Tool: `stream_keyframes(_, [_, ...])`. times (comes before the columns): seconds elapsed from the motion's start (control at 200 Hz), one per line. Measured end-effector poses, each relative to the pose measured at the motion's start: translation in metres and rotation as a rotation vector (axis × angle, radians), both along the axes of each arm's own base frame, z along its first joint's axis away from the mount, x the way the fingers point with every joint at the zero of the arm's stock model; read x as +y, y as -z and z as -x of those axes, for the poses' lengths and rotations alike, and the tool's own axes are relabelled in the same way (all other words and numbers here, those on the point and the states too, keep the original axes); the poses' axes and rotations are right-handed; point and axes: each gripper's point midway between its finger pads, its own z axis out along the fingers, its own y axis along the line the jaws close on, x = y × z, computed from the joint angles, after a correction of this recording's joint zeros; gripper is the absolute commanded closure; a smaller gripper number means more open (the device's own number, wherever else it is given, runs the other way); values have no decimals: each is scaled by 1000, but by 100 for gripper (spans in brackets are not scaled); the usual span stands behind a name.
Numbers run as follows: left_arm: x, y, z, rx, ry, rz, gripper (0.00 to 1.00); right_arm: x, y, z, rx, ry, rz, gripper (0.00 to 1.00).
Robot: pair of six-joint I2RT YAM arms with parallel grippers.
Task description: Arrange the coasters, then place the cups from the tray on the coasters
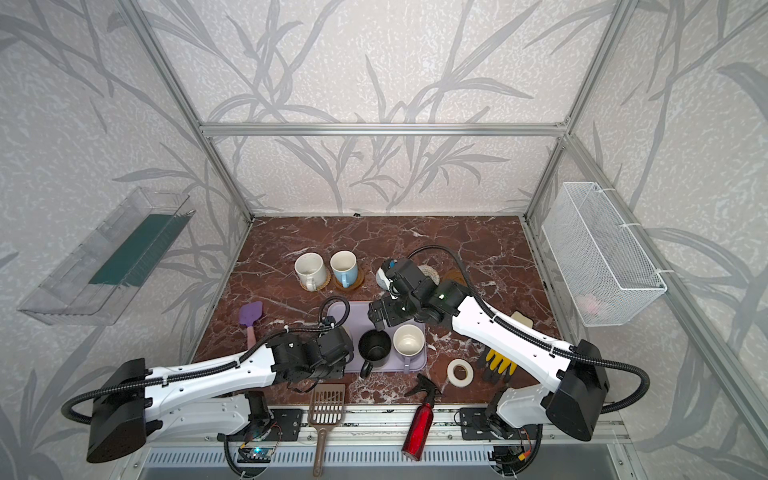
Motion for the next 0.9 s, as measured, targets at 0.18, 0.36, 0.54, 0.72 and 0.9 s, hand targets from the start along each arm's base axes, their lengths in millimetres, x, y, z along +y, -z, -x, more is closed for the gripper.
stream_keyframes(0.18, [-2,2,-1,-2,15,-7,75,4,6,1,22,-11,0,1])
stream_keyframes(0.36, [0,6,-1,6,21,-25,72,5,9,1,32,-8,3,1])
stream_keyframes(0.54, [-1,4,-1,1,24,-17,71,5,8,-2,30,11,2,1])
stream_keyframes(0.72, [2,4,-4,-7,13,-21,73,6,11,-4,41,25,9,0])
stream_keyframes(0.9, [5,10,-4,5,6,-44,75,7,13,-2,55,36,-1,1])
